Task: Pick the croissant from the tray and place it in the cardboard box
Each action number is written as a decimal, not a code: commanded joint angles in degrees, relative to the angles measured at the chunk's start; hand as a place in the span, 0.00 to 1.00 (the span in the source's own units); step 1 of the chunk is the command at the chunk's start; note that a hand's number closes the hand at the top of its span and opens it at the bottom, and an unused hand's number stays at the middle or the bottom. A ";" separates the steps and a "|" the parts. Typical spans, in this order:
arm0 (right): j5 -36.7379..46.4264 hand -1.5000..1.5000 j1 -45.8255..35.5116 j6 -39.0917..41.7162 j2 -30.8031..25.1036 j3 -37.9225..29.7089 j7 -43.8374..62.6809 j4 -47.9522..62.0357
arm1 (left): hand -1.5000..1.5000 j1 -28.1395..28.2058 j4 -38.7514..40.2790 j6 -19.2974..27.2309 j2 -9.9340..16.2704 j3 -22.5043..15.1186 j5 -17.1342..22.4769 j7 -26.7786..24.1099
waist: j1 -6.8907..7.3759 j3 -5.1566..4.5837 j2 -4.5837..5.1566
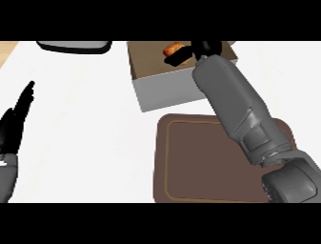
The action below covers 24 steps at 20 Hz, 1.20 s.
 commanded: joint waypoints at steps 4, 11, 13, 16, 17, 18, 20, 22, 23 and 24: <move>-3.87 0.00 0.65 -8.05 0.22 -4.31 -10.79 -1.99 | 0.50 0.60 -0.07 0.24 -0.55 0.17 0.17 -0.33 | -0.17 0.06 -0.20; -11.85 0.00 2.37 -9.14 -2.37 -11.60 -19.94 -4.51 | 0.50 1.73 1.28 0.69 -0.22 0.74 -0.47 -0.85 | -2.22 0.05 -0.97; -14.27 0.00 0.79 -5.24 -5.30 -13.42 -21.08 -5.12 | 0.50 1.05 -0.40 -0.07 0.03 1.26 0.59 0.79 | -2.54 0.07 -1.26; -16.61 0.00 3.60 -3.02 -6.64 -14.65 -23.33 -5.79 | 0.50 3.20 -2.20 -2.46 2.89 4.02 2.74 1.81 | -3.45 0.05 -1.84; -17.45 0.00 5.40 -1.30 -7.57 -15.03 -25.45 -5.63 | 0.50 1.65 -1.23 0.61 0.37 1.85 -0.07 2.23 | -3.92 0.05 -1.76; -17.80 0.00 5.35 0.86 -9.49 -14.88 -24.07 -7.32 | 0.50 3.96 2.51 1.59 -0.39 2.58 -0.08 -2.64 | -4.74 0.00 -2.01; -18.45 0.00 9.43 0.13 -9.81 -15.10 -25.99 -7.04 | 0.50 2.89 -2.41 0.17 0.50 2.55 0.60 2.57 | -4.51 0.04 -2.06; -19.11 0.00 11.60 2.43 -11.56 -14.64 -24.75 -9.58 | 0.50 1.95 1.46 -0.04 0.73 3.28 0.80 0.24 | -5.38 0.01 -2.29; -19.87 0.00 12.45 3.84 -12.85 -14.89 -24.23 -10.57 | 0.50 2.65 -1.54 0.14 1.06 3.05 0.29 2.56 | -5.31 0.03 -2.40; -20.21 0.00 13.46 4.76 -15.41 -15.52 -25.21 -10.11 | 0.50 4.03 -0.87 0.97 -0.05 2.56 -0.19 0.43 | -5.11 0.02 -2.25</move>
